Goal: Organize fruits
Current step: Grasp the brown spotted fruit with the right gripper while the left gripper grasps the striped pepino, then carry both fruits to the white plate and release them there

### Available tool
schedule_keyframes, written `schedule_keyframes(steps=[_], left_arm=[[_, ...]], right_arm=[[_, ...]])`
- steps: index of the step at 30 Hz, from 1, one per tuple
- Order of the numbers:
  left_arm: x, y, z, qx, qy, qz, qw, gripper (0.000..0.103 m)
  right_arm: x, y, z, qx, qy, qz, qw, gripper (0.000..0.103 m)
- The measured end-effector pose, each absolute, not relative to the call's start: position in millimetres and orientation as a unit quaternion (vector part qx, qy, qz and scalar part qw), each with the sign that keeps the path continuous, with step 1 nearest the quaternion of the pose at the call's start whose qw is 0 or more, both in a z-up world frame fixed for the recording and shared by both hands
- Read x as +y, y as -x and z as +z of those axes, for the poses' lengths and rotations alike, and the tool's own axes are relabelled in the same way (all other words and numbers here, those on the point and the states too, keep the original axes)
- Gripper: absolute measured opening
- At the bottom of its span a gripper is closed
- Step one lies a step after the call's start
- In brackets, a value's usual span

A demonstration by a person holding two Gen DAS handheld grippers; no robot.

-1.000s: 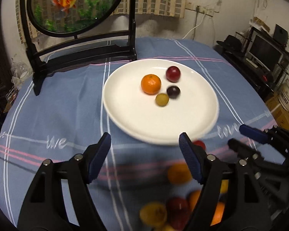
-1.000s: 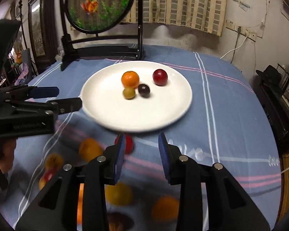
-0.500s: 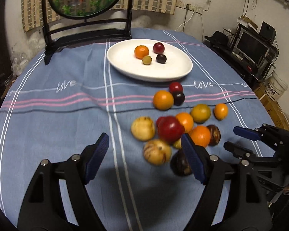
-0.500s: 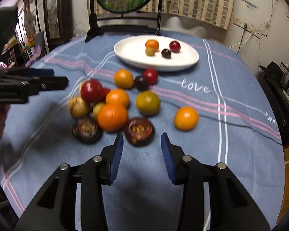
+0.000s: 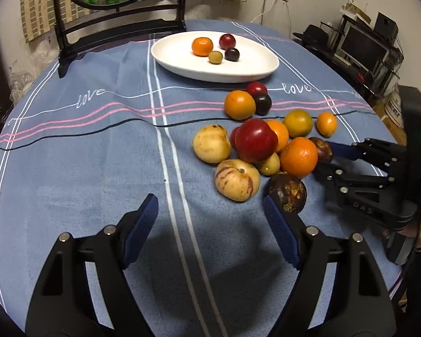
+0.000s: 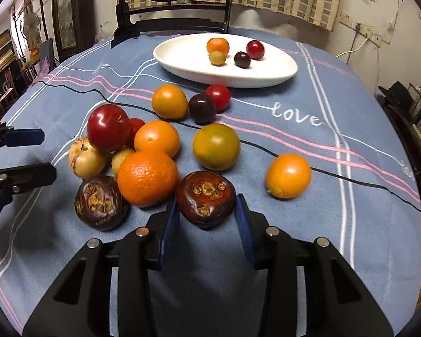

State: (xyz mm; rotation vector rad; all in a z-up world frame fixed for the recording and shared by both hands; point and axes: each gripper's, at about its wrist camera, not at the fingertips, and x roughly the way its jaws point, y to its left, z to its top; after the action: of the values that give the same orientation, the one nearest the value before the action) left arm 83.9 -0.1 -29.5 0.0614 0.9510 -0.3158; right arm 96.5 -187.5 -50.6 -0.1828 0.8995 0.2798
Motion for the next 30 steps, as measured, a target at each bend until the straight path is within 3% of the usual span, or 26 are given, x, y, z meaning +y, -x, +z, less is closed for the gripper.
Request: schedule_keyframes(steps=[8, 12, 14, 15, 21, 30], left_arm=[[-20, -98, -41, 0.468, -0.054, -0.166, 0.866, 0.076], [-20, -114, -52, 0.497, -0.029, -0.188, 0.847, 0.048], [-29, -115, -54, 0.486, -0.051, -0.183, 0.853, 0.047], [-33, -113, -55, 0.481, -0.062, -0.181, 0.856, 0.042], [-31, -105, -36, 0.465, -0.063, -0.178, 0.865, 0.041], [-18, -130, 37, 0.388, -0.038, -0.162, 0.906, 0.041]], right_arm=[[-213, -72, -34, 0.411, 0.058, 0.132, 0.900, 0.041], [-215, -65, -31, 0.405, 0.053, 0.138, 0.902, 0.041], [-215, -63, -29, 0.402, 0.051, 0.139, 0.904, 0.041], [-214, -62, -27, 0.400, 0.050, 0.141, 0.904, 0.041], [-211, -57, -13, 0.380, 0.059, 0.146, 0.911, 0.041], [-212, -82, 43, 0.293, 0.049, 0.132, 0.946, 0.041]])
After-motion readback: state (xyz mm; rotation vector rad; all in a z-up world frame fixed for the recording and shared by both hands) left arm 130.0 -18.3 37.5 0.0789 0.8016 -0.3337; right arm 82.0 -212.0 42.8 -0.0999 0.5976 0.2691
